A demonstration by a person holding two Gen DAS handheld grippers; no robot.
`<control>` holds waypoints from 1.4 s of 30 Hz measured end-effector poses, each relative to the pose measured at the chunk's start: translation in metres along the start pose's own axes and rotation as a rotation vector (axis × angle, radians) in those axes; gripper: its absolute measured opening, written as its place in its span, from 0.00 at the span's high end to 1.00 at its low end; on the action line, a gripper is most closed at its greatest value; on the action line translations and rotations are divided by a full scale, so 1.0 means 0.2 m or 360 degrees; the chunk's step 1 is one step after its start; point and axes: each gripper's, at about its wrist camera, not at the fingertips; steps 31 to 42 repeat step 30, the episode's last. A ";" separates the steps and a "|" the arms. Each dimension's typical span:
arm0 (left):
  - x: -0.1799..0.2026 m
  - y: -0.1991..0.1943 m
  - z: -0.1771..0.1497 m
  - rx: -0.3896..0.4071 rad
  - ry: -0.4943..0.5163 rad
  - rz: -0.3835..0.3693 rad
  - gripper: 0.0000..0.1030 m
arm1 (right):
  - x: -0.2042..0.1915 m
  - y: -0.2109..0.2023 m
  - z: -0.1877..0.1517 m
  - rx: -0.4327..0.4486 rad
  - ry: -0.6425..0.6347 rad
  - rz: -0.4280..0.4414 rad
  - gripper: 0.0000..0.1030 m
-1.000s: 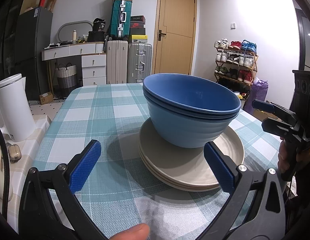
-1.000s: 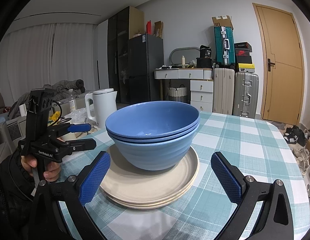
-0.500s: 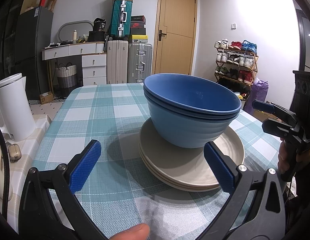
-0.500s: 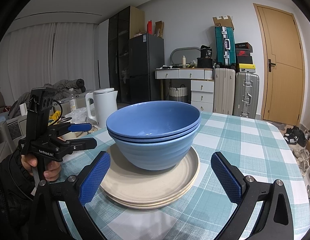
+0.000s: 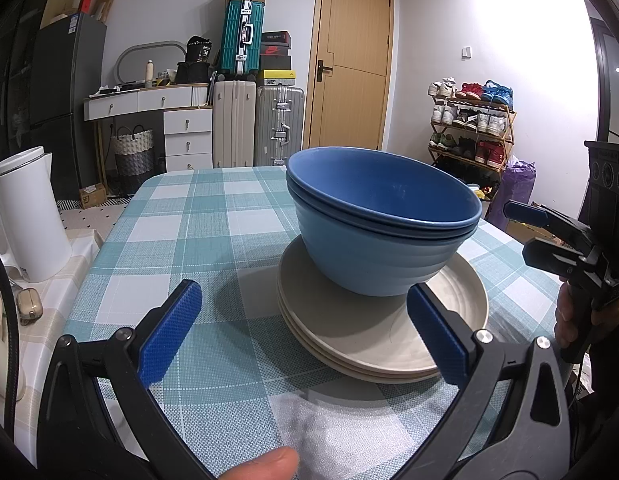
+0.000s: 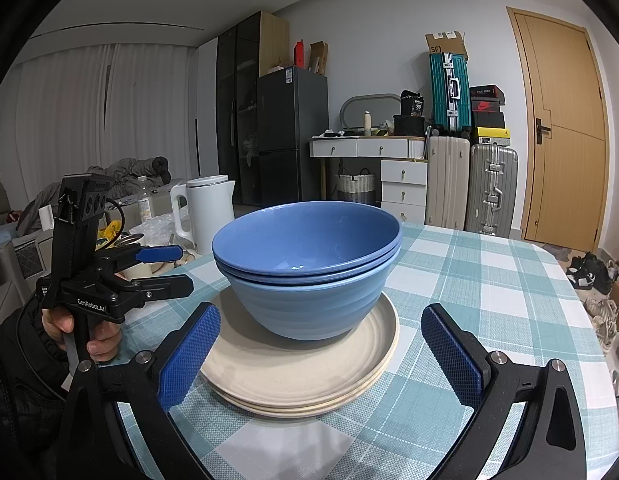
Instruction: Organize plates and bowls
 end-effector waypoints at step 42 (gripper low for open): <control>0.00 0.01 -0.01 -0.0004 -0.0007 -0.0009 0.00 | 0.00 0.01 0.00 -0.0019 -0.0002 0.0015 0.01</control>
Point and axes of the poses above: each gripper's, at about its wrist camera, not at the fingertips, and y roughly the way its jaws point, x to its right, z to its top
